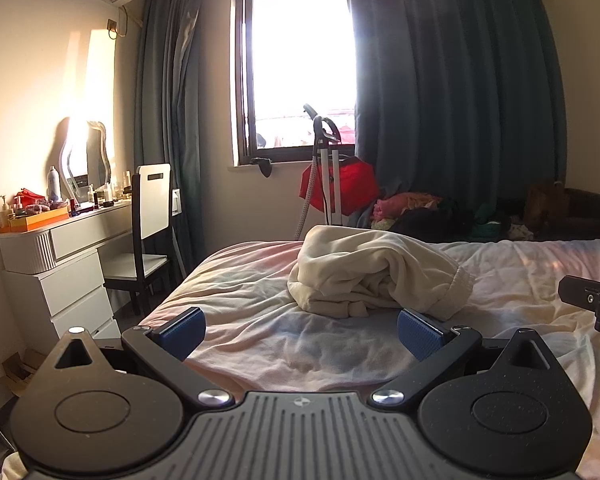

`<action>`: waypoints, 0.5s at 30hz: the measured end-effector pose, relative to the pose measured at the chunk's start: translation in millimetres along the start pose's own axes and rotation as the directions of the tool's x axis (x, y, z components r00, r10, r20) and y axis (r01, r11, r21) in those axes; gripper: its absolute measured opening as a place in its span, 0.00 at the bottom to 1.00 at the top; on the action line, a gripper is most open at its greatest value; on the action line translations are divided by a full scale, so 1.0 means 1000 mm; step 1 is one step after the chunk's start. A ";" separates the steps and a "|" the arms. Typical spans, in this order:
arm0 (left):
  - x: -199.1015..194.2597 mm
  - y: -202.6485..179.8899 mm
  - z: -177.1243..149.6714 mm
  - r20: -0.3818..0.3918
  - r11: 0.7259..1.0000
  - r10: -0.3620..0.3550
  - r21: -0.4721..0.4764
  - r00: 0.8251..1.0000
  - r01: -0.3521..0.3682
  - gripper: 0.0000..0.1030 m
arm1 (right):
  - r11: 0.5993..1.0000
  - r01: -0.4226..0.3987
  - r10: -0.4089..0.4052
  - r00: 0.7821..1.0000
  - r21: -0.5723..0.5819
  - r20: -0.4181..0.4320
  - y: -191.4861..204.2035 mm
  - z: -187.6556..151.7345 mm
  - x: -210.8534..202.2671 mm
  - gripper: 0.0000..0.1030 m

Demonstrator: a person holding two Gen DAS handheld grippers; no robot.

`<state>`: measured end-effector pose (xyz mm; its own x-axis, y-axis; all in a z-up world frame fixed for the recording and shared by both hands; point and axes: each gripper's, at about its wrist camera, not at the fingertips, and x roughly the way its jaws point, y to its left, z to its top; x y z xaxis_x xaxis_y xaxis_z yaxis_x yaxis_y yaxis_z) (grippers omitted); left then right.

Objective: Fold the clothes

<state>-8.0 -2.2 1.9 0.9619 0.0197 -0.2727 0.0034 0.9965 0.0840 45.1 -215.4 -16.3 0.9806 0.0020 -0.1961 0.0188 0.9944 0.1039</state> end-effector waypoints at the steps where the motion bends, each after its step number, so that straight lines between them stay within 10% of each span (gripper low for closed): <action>1: 0.000 0.000 0.000 0.001 1.000 0.001 0.000 1.000 -0.001 1.00 | 1.000 0.000 0.000 1.000 -0.001 0.000 0.000 0.000 0.000 0.99; 15: 0.002 0.002 0.002 -0.004 1.000 0.000 0.002 1.000 0.000 1.00 | 1.000 -0.002 0.002 1.000 0.000 -0.002 0.000 0.000 -0.001 0.99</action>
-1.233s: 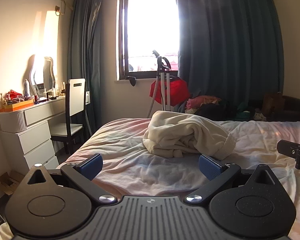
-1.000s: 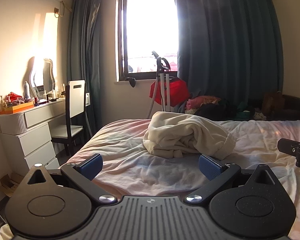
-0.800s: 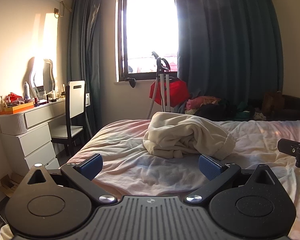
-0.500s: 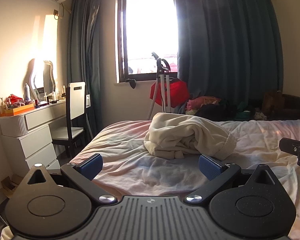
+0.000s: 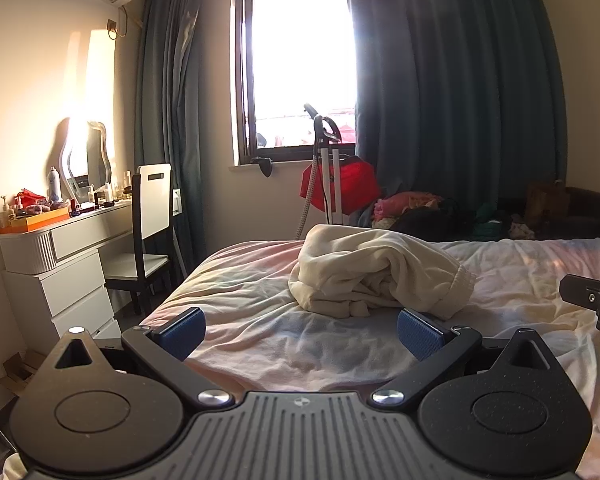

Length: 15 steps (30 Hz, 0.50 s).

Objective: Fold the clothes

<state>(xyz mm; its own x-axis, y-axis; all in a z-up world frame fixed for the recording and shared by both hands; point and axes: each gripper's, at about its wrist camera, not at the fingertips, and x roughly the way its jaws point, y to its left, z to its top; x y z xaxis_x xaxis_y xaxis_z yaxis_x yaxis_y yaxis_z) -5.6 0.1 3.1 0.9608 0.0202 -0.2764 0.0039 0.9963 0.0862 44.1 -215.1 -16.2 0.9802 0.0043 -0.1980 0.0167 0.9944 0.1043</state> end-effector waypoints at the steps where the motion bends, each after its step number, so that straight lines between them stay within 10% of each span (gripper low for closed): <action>1: 0.000 0.000 0.000 0.000 1.000 0.000 0.001 1.000 0.000 1.00 | 1.000 0.000 0.000 1.000 0.002 0.000 0.000 0.000 0.000 0.99; 15: 0.000 0.002 -0.002 0.001 1.000 -0.005 0.003 1.000 0.005 1.00 | 1.000 0.004 -0.004 1.000 0.002 -0.003 0.001 -0.001 0.001 0.99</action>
<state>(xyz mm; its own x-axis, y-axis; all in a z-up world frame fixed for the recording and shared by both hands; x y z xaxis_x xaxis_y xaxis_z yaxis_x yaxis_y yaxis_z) -6.5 2.2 1.0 0.9610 0.0150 -0.2760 0.0096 0.9961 0.0874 45.0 -214.5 -16.8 0.9795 0.0012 -0.2017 0.0205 0.9942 0.1053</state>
